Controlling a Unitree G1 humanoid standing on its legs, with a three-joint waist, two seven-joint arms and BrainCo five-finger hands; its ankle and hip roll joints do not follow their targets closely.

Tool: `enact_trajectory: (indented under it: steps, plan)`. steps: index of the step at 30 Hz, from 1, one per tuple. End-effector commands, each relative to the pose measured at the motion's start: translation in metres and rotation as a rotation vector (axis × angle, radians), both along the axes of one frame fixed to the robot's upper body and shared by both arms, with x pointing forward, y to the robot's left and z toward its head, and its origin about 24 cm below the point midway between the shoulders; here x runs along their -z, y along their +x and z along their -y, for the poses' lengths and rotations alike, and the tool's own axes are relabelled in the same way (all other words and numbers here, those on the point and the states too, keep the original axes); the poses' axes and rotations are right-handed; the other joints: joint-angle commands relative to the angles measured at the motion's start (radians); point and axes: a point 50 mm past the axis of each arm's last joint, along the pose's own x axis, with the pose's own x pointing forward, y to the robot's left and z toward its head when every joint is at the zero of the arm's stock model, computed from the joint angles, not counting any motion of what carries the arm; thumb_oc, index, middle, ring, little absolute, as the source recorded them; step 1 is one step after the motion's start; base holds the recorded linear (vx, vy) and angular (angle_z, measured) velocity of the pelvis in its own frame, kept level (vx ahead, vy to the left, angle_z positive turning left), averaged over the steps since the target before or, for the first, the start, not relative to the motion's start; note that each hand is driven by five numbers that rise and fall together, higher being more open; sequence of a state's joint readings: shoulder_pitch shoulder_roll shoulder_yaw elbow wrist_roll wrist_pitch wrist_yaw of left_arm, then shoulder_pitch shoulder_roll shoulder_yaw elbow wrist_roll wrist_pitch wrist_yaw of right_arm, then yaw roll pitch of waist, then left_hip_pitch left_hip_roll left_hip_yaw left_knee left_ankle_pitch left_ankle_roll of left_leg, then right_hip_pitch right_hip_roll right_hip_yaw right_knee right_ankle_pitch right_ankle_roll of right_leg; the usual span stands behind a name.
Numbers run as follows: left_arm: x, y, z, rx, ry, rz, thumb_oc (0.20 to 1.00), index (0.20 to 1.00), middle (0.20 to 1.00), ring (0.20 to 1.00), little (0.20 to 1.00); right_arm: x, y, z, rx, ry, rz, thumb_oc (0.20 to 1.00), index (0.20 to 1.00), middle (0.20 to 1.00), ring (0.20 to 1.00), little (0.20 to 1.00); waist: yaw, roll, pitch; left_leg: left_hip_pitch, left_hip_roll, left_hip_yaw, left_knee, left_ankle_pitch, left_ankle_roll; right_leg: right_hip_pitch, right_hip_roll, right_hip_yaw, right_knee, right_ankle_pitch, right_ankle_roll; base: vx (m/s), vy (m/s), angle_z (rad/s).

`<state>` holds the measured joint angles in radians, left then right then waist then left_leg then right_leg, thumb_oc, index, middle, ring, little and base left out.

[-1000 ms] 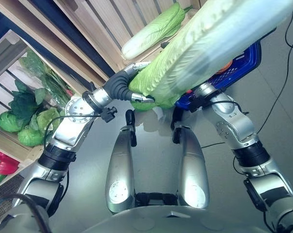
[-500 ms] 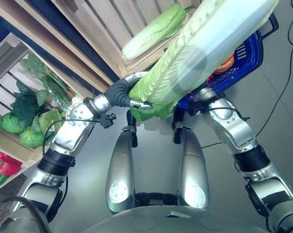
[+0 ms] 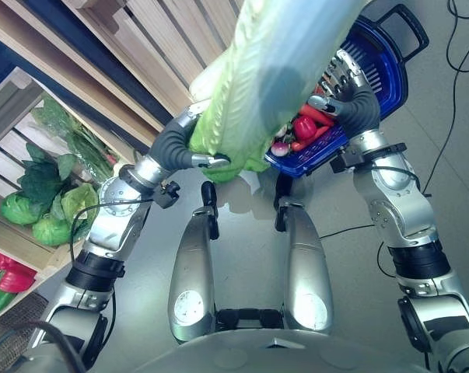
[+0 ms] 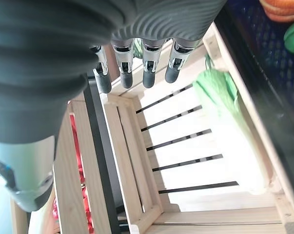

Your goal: Pick up fruits and vegetables into the basket

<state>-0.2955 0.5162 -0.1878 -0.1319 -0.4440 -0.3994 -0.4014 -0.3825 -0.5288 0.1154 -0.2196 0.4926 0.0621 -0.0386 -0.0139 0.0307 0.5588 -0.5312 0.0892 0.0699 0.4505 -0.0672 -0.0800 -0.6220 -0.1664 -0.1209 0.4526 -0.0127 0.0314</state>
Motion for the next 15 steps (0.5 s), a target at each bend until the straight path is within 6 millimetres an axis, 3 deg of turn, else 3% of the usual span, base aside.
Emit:
enact_trajectory:
  steps: [1,7,15]
  plan:
    - [-0.0358,-0.0271,0.0,0.066,-0.15,0.226,0.2,0.2,0.2,0.2,0.2,-0.0285,-0.016,0.0008,0.005,0.083,0.18,1.0,1.0,1.0,1.0,1.0,-0.003,-0.027,-0.039,-0.013,-0.055,0.074,-0.019,-0.025,0.071,0.037,0.015,-0.034,0.005,-0.053,0.046,0.0,0.0,0.0]
    - [-0.0365,-0.0244,-0.0001,0.031,-0.161,0.215,0.2,0.2,0.2,0.2,0.2,-0.0316,-0.0154,0.008,0.076,0.078,0.212,1.0,1.0,1.0,1.0,1.0,-0.007,-0.03,-0.039,-0.008,-0.053,0.078,-0.012,-0.031,0.073,0.043,0.018,-0.029,0.009,-0.056,0.046,0.0,0.0,0.0]
    - [-0.0361,-0.0188,-0.0055,-0.124,-0.103,0.269,0.2,0.2,0.2,0.2,0.2,-0.0294,-0.0181,-0.0015,-0.098,0.081,0.157,1.0,1.0,1.0,1.0,1.0,-0.008,-0.037,-0.039,-0.005,-0.052,0.08,-0.006,-0.034,0.073,0.048,0.022,-0.027,0.016,-0.062,0.044,0.0,0.0,0.0]
